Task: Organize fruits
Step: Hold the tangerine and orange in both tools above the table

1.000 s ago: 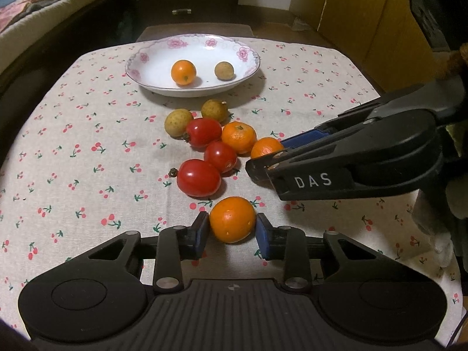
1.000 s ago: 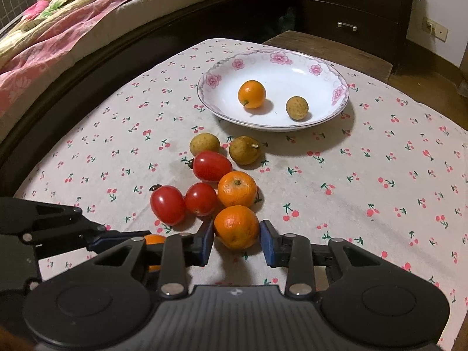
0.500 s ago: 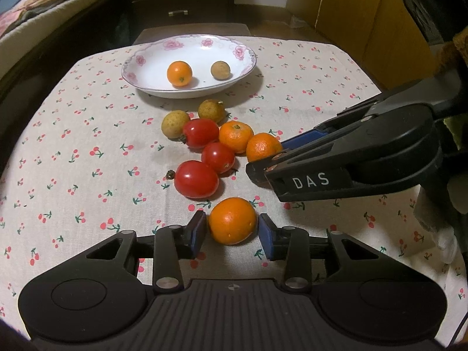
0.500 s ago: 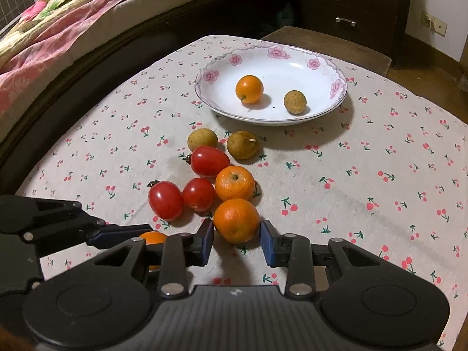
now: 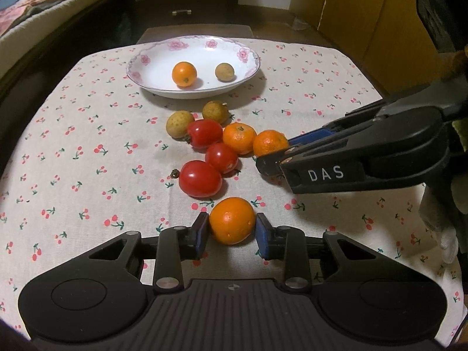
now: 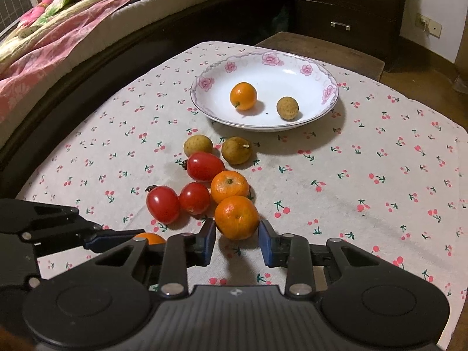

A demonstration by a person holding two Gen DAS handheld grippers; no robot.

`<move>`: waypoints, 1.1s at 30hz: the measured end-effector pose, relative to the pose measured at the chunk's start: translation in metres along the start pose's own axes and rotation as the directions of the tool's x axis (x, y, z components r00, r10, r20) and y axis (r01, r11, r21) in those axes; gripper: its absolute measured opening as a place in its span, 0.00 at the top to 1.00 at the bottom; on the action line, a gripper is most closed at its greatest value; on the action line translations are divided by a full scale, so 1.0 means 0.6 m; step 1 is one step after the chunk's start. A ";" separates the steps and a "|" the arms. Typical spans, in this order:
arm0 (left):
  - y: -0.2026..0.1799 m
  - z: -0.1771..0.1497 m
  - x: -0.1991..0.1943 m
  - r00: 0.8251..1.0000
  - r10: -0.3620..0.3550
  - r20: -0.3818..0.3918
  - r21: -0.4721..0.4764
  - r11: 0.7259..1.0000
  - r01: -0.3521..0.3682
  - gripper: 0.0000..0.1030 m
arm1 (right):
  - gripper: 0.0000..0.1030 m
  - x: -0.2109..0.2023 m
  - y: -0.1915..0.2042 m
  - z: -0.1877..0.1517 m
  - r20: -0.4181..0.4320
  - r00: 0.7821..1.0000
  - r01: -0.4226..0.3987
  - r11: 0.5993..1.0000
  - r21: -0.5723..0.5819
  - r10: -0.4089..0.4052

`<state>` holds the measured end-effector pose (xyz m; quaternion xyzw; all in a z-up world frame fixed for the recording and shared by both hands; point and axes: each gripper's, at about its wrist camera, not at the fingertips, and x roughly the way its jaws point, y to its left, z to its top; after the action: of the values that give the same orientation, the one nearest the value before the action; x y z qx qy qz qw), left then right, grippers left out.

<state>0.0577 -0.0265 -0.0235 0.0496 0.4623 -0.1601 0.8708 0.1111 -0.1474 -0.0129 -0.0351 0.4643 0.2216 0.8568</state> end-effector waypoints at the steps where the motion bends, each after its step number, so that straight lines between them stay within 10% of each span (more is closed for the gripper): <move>1: 0.000 0.000 0.000 1.000 -0.001 -0.001 -0.001 1.000 0.001 0.60 | 0.63 0.001 0.000 -0.001 -0.007 1.000 -0.006 1.000 0.003 0.006; 33: -0.002 -0.003 0.003 1.000 0.004 -0.009 0.004 1.000 -0.004 0.59 | 0.61 0.016 0.008 0.009 0.013 1.000 0.000 1.000 -0.002 0.000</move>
<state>0.0571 -0.0275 -0.0259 0.0529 0.4657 -0.1590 0.8690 0.1177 -0.1381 -0.0167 -0.0344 0.4586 0.2223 0.8597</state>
